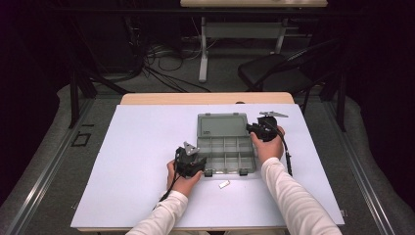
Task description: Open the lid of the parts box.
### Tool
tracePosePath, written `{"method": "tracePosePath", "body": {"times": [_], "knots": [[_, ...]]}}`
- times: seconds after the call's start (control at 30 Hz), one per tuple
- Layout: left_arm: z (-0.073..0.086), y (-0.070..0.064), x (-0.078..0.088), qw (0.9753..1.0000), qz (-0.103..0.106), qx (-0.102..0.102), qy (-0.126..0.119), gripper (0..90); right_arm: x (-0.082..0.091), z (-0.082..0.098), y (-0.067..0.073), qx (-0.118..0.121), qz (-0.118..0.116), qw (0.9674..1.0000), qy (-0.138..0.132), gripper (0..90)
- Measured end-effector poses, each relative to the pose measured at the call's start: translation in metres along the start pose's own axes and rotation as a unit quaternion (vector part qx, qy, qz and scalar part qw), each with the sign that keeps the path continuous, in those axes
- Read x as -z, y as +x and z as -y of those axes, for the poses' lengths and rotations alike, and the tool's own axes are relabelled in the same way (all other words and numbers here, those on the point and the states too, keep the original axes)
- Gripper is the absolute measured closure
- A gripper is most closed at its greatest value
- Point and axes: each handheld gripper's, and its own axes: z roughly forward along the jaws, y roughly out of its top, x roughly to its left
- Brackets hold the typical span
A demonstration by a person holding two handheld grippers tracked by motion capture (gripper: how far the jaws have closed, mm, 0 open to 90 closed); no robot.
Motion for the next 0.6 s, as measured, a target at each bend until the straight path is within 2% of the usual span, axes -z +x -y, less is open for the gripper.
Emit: {"method": "tracePosePath", "body": {"times": [0.07,0.1,0.13,0.2,0.23,0.3,0.37,0.47,0.6], "knots": [[0.000,0.000,0.000,1.0000,0.001,0.000,0.001,55.8,0.009,0.002,0.003,0.003,-0.014,0.9997,-0.018,62.8],[0.000,0.000,0.000,1.0000,0.001,0.000,0.001,55.8,0.015,0.006,0.007,0.020,-0.018,0.9992,-0.030,60.1],[0.000,0.000,0.000,1.0000,0.001,0.000,0.001,55.8,0.015,0.006,0.007,0.020,-0.018,0.9992,-0.030,60.1],[0.000,0.000,0.000,1.0000,0.001,0.000,0.001,55.8,0.029,0.011,0.015,0.041,-0.033,0.9977,-0.042,56.6],[0.000,0.000,0.000,1.0000,0.001,0.000,0.001,55.8,0.029,0.011,0.015,0.041,-0.033,0.9977,-0.042,56.6],[0.000,0.000,0.000,1.0000,0.001,0.000,0.001,55.7,0.040,0.014,0.022,0.067,-0.039,0.9953,-0.057,52.9],[0.000,0.000,0.000,1.0000,0.001,0.000,0.001,55.8,0.049,0.016,0.027,0.083,-0.047,0.9938,-0.057,52.9],[0.000,0.000,0.000,1.0000,0.001,0.000,0.001,55.8,0.058,0.022,0.029,0.088,-0.068,0.9926,-0.050,52.9],[0.000,0.000,0.000,1.0000,0.000,-0.002,0.002,55.9,0.066,0.034,0.029,0.099,-0.082,0.9904,-0.052,52.9]]}}
